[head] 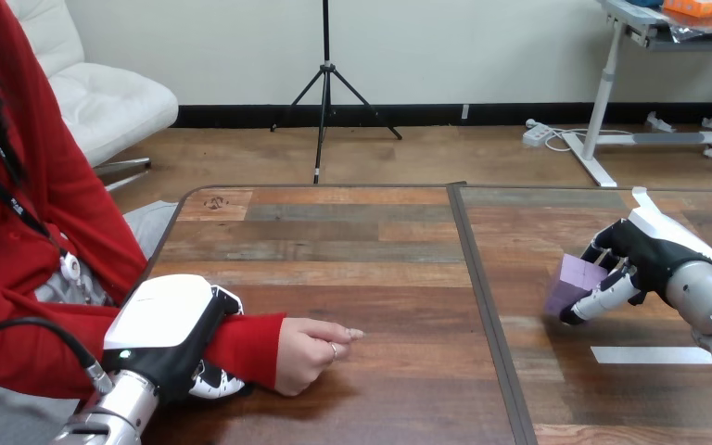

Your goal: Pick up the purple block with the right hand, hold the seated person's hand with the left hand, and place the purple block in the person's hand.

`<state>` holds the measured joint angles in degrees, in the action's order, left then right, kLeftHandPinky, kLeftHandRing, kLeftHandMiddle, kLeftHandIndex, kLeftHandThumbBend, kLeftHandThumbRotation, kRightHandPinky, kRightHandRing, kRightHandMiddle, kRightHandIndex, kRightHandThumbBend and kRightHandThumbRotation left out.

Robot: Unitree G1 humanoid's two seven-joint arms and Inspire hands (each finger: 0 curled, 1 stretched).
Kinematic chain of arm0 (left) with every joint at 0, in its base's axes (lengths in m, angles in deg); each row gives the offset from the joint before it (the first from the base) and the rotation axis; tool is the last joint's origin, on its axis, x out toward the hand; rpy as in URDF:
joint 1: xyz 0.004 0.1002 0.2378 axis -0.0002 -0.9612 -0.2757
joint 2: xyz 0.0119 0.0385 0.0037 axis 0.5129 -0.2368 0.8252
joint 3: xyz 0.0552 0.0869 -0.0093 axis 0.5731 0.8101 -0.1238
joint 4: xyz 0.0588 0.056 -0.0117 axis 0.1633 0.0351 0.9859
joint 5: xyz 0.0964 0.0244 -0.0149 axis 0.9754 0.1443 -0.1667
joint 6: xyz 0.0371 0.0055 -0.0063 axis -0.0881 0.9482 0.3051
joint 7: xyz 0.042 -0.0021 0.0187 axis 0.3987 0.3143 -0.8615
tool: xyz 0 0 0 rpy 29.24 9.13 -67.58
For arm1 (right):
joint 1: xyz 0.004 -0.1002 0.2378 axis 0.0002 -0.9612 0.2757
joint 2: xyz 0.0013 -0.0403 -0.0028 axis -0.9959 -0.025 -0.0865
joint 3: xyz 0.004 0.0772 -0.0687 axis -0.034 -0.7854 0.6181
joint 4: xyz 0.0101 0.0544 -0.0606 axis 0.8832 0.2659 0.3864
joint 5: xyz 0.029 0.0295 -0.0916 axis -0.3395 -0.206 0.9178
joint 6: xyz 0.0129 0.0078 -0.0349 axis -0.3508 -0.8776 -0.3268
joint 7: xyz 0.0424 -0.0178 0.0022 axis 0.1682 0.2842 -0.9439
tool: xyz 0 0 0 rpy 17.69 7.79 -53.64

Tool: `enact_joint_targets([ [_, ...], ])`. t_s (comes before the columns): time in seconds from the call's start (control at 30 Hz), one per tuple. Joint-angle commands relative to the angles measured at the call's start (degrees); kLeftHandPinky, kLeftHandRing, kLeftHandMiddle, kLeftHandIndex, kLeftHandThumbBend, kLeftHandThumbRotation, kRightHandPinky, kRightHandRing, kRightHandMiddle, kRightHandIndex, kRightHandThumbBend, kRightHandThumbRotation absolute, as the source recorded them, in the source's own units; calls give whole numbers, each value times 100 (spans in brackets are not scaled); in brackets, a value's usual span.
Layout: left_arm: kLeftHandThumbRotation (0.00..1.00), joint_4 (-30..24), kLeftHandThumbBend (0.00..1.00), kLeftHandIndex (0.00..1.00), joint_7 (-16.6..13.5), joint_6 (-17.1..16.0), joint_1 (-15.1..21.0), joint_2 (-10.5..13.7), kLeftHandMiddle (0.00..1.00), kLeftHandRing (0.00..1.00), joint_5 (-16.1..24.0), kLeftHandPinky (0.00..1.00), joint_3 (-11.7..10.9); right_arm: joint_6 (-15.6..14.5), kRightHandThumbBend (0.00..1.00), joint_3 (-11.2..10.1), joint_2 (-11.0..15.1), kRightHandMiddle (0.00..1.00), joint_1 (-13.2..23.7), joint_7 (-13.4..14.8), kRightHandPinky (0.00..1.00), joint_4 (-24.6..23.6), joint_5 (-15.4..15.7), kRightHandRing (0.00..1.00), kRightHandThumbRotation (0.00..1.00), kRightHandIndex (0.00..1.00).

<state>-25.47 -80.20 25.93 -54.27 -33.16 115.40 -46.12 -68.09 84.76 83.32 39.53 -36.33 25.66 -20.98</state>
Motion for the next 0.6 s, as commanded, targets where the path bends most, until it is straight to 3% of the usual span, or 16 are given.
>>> enact_joint_targets([
  [0.0,0,-480,77,39,-150,-87,173,-32,39,36,-201,30,-248,163,70,-121,-124,47,343,102,37,-408,-102,42,0,49],
  [0.57,0,-1051,75,40,-17,124,234,-69,40,37,-232,31,-407,230,69,-145,-189,44,403,3,32,-744,-168,37,0,49],
])
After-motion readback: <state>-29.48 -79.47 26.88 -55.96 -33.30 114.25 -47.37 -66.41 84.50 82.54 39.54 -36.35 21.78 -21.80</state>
